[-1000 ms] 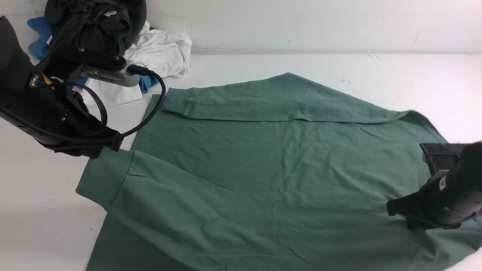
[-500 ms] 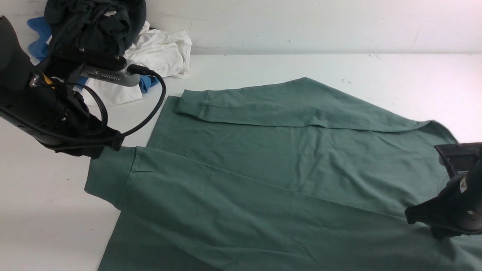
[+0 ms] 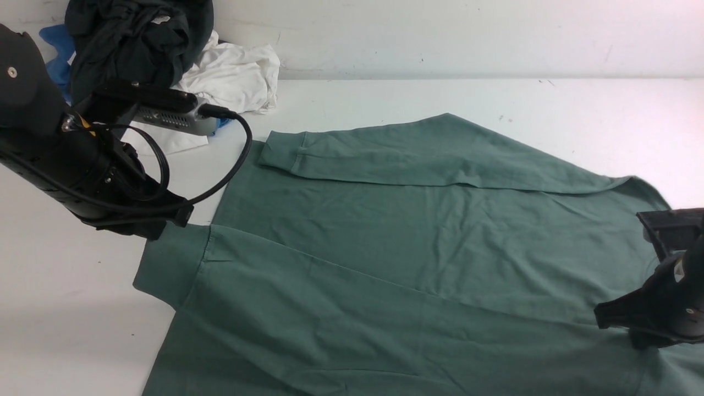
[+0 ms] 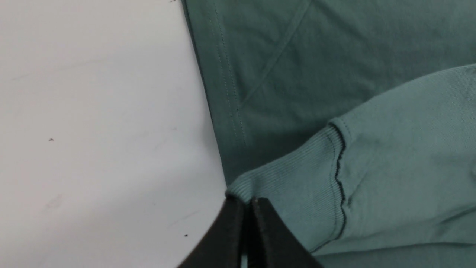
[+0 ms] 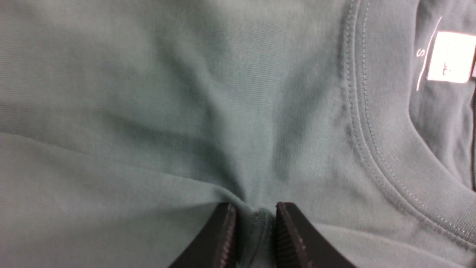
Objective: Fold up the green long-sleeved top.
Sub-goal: Use the left arm to drag and place the cuff at the centered position on the left edge of the fabric
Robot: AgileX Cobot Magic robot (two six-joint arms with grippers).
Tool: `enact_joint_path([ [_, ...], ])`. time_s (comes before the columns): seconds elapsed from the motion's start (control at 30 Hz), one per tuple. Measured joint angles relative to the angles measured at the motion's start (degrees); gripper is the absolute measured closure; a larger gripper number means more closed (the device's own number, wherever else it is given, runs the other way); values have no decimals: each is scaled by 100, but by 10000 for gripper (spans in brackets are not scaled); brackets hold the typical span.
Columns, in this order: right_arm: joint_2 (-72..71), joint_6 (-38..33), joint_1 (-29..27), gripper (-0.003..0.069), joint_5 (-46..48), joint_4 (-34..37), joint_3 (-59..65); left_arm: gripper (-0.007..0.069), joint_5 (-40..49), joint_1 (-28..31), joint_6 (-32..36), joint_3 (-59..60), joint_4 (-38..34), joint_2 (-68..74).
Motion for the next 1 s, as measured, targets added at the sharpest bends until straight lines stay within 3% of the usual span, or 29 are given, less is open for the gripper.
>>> enact_joint_path([
  [0.6,-314,0,0,556,502,-149,0,629,-143,-212,143,-100,26,33],
  [0.73,-583,121,0,536,623,-353,0,629,-320,-594,203,-471,100,152],
  [1.0,-803,280,0,522,897,-604,0,629,-197,-668,203,-1493,174,1017],
])
